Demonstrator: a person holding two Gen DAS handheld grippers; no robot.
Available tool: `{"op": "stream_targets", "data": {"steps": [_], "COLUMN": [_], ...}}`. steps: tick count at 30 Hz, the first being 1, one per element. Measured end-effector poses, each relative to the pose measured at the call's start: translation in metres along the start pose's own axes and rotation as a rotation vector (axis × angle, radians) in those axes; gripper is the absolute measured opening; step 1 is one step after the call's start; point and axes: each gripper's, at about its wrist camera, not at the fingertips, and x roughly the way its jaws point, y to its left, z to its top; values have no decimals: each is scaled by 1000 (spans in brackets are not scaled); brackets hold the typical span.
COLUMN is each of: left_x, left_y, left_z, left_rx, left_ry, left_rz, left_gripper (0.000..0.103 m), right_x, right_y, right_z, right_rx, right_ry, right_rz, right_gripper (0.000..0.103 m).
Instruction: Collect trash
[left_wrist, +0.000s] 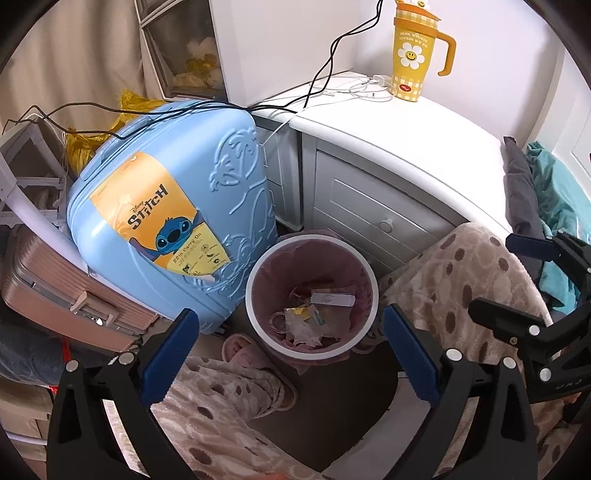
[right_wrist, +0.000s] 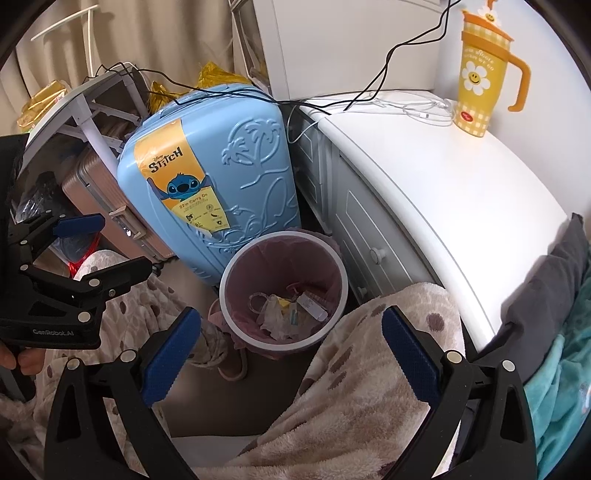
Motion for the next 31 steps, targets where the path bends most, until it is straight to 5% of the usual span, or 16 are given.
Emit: {"op": "stream_targets", "data": {"steps": [31], "left_x": [1], "left_y": [-3], "left_z": [0], "left_rx": [-1], "left_ry": [-3], "left_rz": [-12], "left_gripper": [98], "right_x": [3], "right_y": [-2], "right_z": [-1], "right_rx": [1], "right_ry": [17], "right_rz": [6], "right_gripper": [96]}}
